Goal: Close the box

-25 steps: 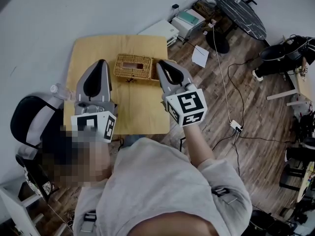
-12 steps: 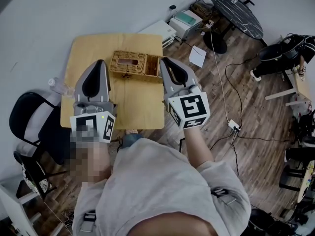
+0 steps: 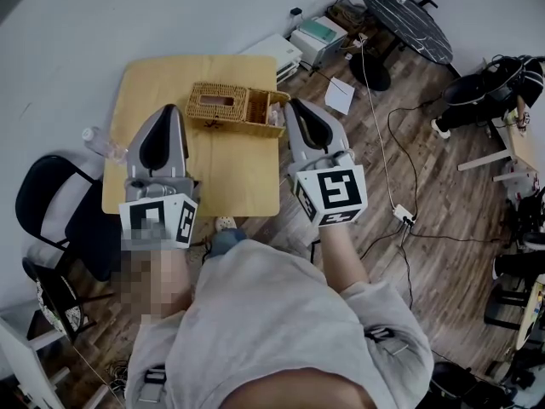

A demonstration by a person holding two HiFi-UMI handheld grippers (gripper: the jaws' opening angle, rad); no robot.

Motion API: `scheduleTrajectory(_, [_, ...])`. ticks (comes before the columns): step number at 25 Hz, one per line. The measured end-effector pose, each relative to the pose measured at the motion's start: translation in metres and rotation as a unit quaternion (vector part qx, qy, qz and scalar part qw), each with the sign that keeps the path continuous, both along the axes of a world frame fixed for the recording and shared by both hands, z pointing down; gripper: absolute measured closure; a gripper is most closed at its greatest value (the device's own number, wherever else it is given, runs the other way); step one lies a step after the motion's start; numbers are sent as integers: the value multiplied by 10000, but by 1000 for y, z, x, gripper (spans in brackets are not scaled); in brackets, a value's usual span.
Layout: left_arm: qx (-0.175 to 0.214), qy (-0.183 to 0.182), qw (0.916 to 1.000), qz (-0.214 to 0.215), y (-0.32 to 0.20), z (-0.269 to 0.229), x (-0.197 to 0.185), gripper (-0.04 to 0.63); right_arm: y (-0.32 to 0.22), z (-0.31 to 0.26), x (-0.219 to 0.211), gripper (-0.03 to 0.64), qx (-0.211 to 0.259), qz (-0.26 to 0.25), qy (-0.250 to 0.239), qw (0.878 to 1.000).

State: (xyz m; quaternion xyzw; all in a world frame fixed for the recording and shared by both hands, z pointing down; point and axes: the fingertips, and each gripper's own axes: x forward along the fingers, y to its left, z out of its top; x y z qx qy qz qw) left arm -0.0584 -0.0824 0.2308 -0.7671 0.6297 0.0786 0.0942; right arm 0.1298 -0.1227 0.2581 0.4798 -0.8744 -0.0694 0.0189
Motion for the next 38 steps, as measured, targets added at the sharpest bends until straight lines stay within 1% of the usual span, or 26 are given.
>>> scheduleTrajectory(8, [29, 55, 10000, -3, 14, 1, 8, 537, 14, -6, 19, 597, 132, 190, -27, 9997])
scheduleTrajectory(20, [61, 98, 9999, 3, 33, 2, 19, 537, 37, -12, 36, 597, 325, 330, -60, 9989])
scheduleTrajectory(38, [41, 117, 9999, 29, 47, 5, 31, 536, 53, -16, 50, 597, 371, 407, -117, 9984])
